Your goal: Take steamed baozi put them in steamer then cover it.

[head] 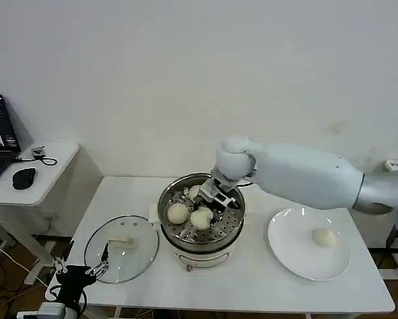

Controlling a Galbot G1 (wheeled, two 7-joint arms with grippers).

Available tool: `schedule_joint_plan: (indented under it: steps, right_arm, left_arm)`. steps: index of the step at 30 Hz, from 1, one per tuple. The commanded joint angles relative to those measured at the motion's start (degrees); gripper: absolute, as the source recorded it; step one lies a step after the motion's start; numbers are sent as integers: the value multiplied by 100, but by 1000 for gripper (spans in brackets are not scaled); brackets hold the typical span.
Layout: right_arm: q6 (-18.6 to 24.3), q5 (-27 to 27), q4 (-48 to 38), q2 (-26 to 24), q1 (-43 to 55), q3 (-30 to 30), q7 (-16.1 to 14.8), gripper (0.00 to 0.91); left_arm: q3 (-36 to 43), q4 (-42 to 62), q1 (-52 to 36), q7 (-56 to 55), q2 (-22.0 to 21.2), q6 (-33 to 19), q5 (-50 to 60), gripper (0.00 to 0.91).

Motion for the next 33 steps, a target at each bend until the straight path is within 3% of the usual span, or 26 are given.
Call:
schedule_joint_plan:
  steps: [1, 15, 17, 18, 19, 33]
  right_arm:
    - [308, -19, -20, 208, -46, -163, -65, 645]
    - [483, -90, -23, 134, -83, -250, -211, 645]
    - [493, -97, -21, 119, -86, -258, -231, 695]
    - [497, -95, -21, 112, -86, -260, -233, 836]
    - [506, -86, -25, 107, -86, -262, -210, 907]
    - [456, 296, 66, -238, 329, -110, 13, 907]
  left_arm:
    - [-36, 12, 5, 7, -4, -9, -29, 907]
    - [-34, 11, 14, -6, -24, -22, -20, 907]
    - [-33, 15, 13, -3, -23, -30, -20, 907]
    - [-29, 18, 13, -4, -26, -30, -21, 907]
    - [-27, 21, 10, -4, -25, -30, -21, 907]
    - [18, 53, -85, 2, 41, -21, -33, 907]
